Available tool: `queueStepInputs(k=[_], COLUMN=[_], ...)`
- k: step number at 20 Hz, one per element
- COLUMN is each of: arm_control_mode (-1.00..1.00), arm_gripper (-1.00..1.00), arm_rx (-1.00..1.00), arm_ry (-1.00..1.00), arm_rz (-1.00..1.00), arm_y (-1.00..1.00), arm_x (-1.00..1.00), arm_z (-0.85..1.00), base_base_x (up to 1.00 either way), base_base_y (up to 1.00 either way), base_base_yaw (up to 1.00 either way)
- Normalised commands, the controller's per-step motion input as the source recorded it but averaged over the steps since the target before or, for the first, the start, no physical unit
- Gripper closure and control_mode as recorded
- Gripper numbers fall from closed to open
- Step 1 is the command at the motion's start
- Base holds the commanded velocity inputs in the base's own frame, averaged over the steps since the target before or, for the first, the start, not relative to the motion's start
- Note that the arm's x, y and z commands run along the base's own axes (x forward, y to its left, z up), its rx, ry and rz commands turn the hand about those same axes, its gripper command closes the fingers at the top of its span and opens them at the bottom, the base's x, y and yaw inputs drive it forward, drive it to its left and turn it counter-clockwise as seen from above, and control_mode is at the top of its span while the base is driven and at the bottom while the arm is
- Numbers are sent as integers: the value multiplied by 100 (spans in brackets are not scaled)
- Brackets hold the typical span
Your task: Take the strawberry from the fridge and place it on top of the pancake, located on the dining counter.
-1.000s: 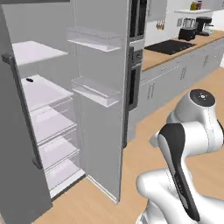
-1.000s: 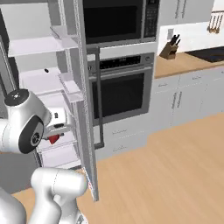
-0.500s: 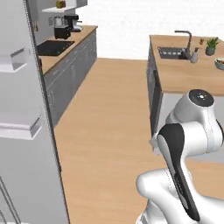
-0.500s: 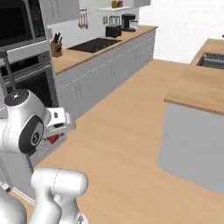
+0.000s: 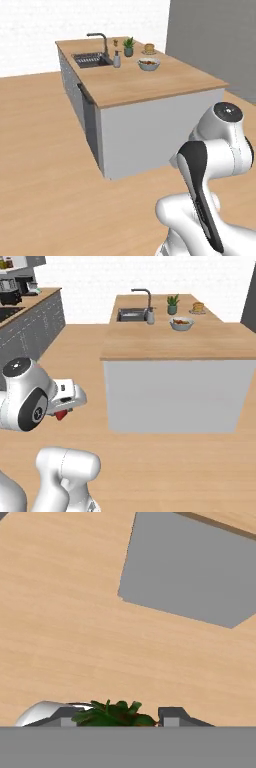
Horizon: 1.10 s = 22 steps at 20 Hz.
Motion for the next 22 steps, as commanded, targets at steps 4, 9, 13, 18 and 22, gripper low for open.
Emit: queueStepInputs(k=[4,9,13,18,22], arm_control_mode=[100,100,100,100,100], arm_gripper=[100,100,100,100,100], arm_rx=[0,0,0,0,0], arm_ry=[0,0,0,0,0], arm_rz=[0,0,0,0,0], arm_y=[0,0,0,0,0], arm_x=[0,0,0,0,0], arm_z=[0,0,0,0,0], base_base_x=[62,84,100,100,98], base_base_y=[-100,-100,-87,-87,-91], base_base_yaw=[-5,17,34,37,37])
